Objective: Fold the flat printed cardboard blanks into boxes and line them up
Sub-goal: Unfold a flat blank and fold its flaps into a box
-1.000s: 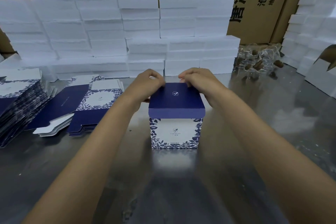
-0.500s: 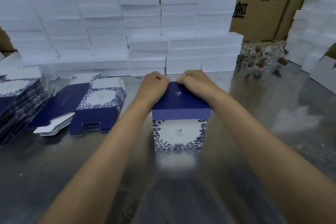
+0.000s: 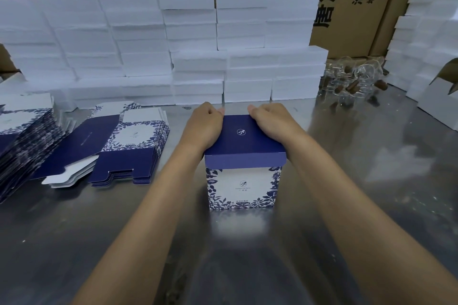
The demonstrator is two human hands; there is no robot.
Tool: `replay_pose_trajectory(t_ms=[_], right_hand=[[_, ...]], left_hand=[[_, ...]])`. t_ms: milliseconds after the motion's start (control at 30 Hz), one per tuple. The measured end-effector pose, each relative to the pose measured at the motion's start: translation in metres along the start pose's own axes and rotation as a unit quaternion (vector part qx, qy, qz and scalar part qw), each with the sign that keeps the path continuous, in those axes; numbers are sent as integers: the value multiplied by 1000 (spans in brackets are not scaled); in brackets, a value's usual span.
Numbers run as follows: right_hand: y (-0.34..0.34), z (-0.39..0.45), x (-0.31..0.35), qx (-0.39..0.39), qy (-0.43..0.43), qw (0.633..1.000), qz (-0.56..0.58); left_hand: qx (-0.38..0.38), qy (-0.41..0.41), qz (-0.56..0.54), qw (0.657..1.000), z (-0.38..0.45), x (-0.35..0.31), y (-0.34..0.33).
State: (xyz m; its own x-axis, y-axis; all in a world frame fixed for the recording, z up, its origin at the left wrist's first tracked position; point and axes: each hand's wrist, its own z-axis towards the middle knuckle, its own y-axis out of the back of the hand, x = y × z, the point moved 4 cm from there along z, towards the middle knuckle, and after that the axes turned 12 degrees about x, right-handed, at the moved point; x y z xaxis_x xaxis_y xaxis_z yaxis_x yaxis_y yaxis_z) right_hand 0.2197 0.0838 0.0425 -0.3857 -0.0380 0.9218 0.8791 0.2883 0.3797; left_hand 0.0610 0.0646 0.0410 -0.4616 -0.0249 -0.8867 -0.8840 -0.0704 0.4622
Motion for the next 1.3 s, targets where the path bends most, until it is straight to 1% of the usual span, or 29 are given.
replay_pose_trajectory(t_ms=[33, 67, 100, 133, 167, 200, 233, 333, 400, 467, 533, 567, 633, 667, 767, 867, 900, 1000, 1100, 1167, 1300], right_hand=[[0, -1, 2, -13, 16, 1000, -17], [3, -2, 4, -38, 41, 996, -62], [6, -4, 8, -73, 73, 985, -141], [8, -8, 15, -109, 110, 961, -227], [9, -13, 20, -130, 154, 935, -291], [7, -18, 24, -132, 195, 917, -322], [4, -23, 25, -122, 227, 908, -331], [-6, -38, 17, -108, 273, 896, -332], [-11, -43, 7, -93, 286, 904, -302], [-11, -46, -6, -51, 281, 941, -182], [-11, -48, -17, 8, 257, 965, -57], [-11, -49, -19, 29, 250, 967, -30], [-10, -49, -19, 46, 249, 967, -18], [-9, -48, -18, 49, 248, 967, -12], [-11, -48, -18, 37, 240, 970, 7], [-18, -49, -17, -10, 253, 967, 1], [-20, -49, -17, -15, 255, 967, 5], [-18, -46, -20, 19, 246, 969, 27], [-14, -48, -28, 56, 247, 964, 85], [-15, -49, -30, 41, 256, 960, 104], [-18, -47, -28, -2, 277, 956, 94]], left_hand=[[-3, 1, 3, 1000, 0, 1, 0], [-4, 3, 13, 1000, 0, 1, 1], [-5, 6, 30, 1000, 1, 2, 1], [-6, 9, 50, 999, 2, 2, 0], [-9, 11, 69, 998, 3, 1, 0], [-16, 12, 85, 996, 5, 0, 1], [-26, 12, 100, 995, 6, -2, 1], [-48, 12, 139, 989, 12, -7, 4], [-57, 20, 138, 989, 16, -7, 6], [-79, 13, 125, 989, 17, -9, 9], [-94, -34, 67, 993, 14, -12, 10], [-82, -61, 19, 995, 9, -13, 8], [-31, -101, -72, 992, -6, -10, 1], [-8, -121, -92, 988, -15, -7, -2], [39, -173, -106, 978, -37, 8, -7], [66, -188, -138, 970, -47, 20, -7], [72, -190, -145, 968, -49, 22, -7], [80, -193, -173, 962, -49, 25, -8], [78, -191, -191, 960, -51, 28, -8], [63, -195, -196, 959, -53, 30, -10], [18, -208, -179, 961, -54, 29, -14]])
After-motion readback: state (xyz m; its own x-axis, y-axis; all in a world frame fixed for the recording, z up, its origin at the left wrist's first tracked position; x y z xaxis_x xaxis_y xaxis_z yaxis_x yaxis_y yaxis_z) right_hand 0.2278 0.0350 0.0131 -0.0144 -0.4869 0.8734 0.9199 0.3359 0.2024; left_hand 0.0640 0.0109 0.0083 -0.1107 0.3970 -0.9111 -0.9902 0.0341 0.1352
